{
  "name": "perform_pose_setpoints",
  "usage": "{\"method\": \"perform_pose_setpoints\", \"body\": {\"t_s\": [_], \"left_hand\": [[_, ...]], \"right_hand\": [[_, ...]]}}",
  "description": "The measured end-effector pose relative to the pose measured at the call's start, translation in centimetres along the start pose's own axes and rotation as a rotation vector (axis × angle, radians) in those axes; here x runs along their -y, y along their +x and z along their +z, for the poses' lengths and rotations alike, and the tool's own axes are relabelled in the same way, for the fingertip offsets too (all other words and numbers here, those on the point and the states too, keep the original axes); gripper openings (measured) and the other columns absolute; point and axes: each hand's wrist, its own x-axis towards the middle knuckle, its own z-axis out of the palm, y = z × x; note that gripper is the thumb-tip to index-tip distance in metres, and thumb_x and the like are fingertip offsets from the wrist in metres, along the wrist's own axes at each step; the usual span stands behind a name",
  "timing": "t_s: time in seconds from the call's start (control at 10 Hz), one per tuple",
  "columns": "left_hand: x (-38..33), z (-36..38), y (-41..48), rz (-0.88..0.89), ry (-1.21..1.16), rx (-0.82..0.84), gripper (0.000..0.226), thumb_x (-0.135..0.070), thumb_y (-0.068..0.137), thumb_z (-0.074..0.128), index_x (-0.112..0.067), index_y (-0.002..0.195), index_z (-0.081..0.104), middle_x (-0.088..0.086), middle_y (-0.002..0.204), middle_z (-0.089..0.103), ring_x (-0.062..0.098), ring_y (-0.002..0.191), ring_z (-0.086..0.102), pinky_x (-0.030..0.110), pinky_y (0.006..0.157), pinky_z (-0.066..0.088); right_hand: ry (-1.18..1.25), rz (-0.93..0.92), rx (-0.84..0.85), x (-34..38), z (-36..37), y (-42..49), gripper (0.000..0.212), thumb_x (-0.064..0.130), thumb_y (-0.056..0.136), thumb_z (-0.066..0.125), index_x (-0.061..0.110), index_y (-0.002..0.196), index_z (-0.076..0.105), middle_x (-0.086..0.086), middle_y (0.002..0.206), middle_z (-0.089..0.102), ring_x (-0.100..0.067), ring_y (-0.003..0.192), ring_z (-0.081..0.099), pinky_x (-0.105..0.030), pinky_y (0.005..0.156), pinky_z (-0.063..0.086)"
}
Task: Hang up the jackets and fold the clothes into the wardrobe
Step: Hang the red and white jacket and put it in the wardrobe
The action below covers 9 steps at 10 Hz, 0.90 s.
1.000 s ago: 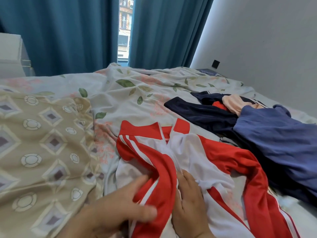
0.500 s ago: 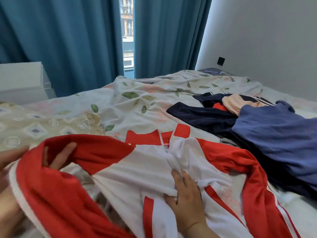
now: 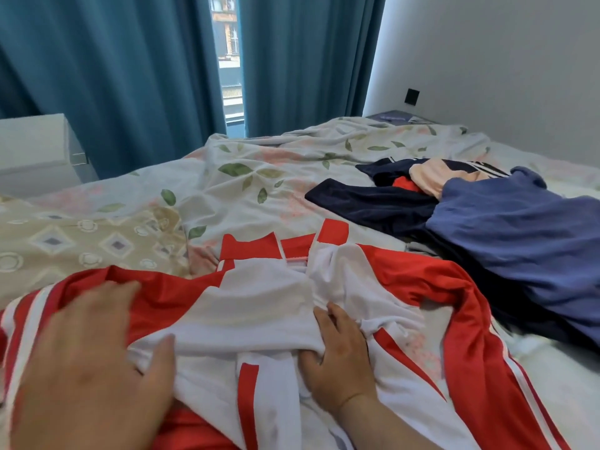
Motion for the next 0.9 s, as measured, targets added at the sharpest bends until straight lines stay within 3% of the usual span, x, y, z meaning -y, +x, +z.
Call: {"method": "perform_pose_setpoints", "body": {"t_s": [0.1, 0.2, 0.3, 0.4, 0.5, 0.6, 0.7, 0.8, 0.9], "left_hand": [[-3.6, 2.7, -2.0, 0.083, -0.057, 0.504, 0.045, -0.016, 0.093, 0.052, 0.027, 0.108, 0.056, 0.024, 0.088, 0.07, -0.006, 0.098, 0.061, 0.024, 0.103, 0.035], [-3.6, 6.0, -6.9, -0.112, -0.366, 0.831, 0.061, -0.019, 0.1, 0.05, 0.027, 0.134, 0.03, 0.034, 0.137, 0.046, 0.011, 0.132, 0.047, 0.023, 0.111, 0.021], [-3.3, 5.9, -9.3, -0.027, -0.224, 0.532, 0.072, -0.04, 0.075, 0.057, -0.001, 0.135, 0.053, 0.016, 0.139, 0.054, 0.021, 0.123, 0.05, 0.024, 0.1, 0.034], [-3.1, 6.3, -10.6, 0.137, -0.202, 0.413, 0.068, -0.036, 0.073, 0.049, -0.004, 0.132, 0.056, 0.02, 0.136, 0.055, 0.028, 0.116, 0.058, 0.037, 0.091, 0.047], [-3.2, 6.7, -10.4, 0.176, -0.196, 0.394, 0.058, -0.027, 0.075, 0.046, -0.01, 0.127, 0.062, 0.022, 0.129, 0.06, 0.036, 0.11, 0.064, 0.046, 0.082, 0.055], [-3.3, 6.9, -10.4, 0.158, -0.159, 0.422, 0.058, -0.025, 0.073, 0.044, -0.008, 0.123, 0.065, 0.02, 0.127, 0.062, 0.036, 0.108, 0.065, 0.048, 0.08, 0.055], [-3.5, 7.0, -10.3, 0.157, -0.101, 0.462, 0.061, -0.028, 0.07, 0.045, -0.003, 0.121, 0.067, 0.019, 0.126, 0.062, 0.035, 0.107, 0.065, 0.048, 0.082, 0.054], [-3.2, 7.6, -10.6, 0.114, -0.092, 0.469, 0.065, -0.029, 0.068, 0.046, -0.003, 0.125, 0.064, 0.017, 0.13, 0.06, 0.034, 0.111, 0.063, 0.046, 0.086, 0.052], [-3.6, 7.8, -10.8, 0.072, -0.11, 0.458, 0.064, -0.029, 0.072, 0.041, -0.004, 0.127, 0.063, 0.015, 0.131, 0.061, 0.034, 0.112, 0.062, 0.046, 0.09, 0.048]], "right_hand": [[0.011, -0.016, -0.011, 0.0, -0.1, 0.0, 0.073, 0.054, 0.075, 0.038, 0.029, 0.143, 0.044, 0.002, 0.153, 0.035, -0.023, 0.14, 0.032, -0.038, 0.116, 0.026], [0.099, -0.001, -0.019, 0.2, -0.4, -0.1, 0.071, 0.047, 0.073, 0.039, 0.025, 0.14, 0.048, -0.001, 0.15, 0.04, -0.023, 0.137, 0.035, -0.037, 0.115, 0.027], [0.215, -0.001, 0.022, 0.8, -1.4, -0.1, 0.067, 0.039, 0.075, 0.039, 0.017, 0.136, 0.053, -0.003, 0.148, 0.043, -0.022, 0.138, 0.036, -0.033, 0.117, 0.024], [0.441, 0.051, 0.149, 1.7, -4.0, -0.4, 0.051, 0.026, 0.08, 0.048, 0.013, 0.129, 0.058, -0.002, 0.141, 0.051, -0.014, 0.133, 0.043, -0.034, 0.116, 0.029], [0.618, 0.177, 0.045, 0.5, -7.3, -2.5, 0.027, 0.007, 0.087, 0.056, 0.021, 0.108, 0.066, 0.018, 0.105, 0.064, 0.01, 0.098, 0.057, -0.026, 0.095, 0.046], [0.42, 0.035, -0.025, -1.0, -9.3, -7.5, 0.022, 0.02, 0.085, 0.054, 0.025, 0.101, 0.069, 0.021, 0.097, 0.065, 0.005, 0.093, 0.057, -0.008, 0.085, 0.04], [0.137, -0.248, 0.263, -1.7, -8.8, -11.8, 0.033, 0.041, 0.085, 0.048, 0.026, 0.107, 0.068, 0.014, 0.11, 0.062, -0.005, 0.102, 0.052, -0.018, 0.093, 0.041], [0.135, -0.314, 0.315, -3.2, -8.4, -13.7, 0.038, 0.046, 0.086, 0.053, 0.027, 0.115, 0.066, 0.014, 0.119, 0.058, -0.004, 0.109, 0.05, -0.019, 0.097, 0.041], [0.074, -0.407, 0.141, -4.2, -7.1, -14.6, 0.031, 0.036, 0.086, 0.064, 0.021, 0.112, 0.067, 0.008, 0.112, 0.061, -0.011, 0.099, 0.055, -0.021, 0.092, 0.045]]}}
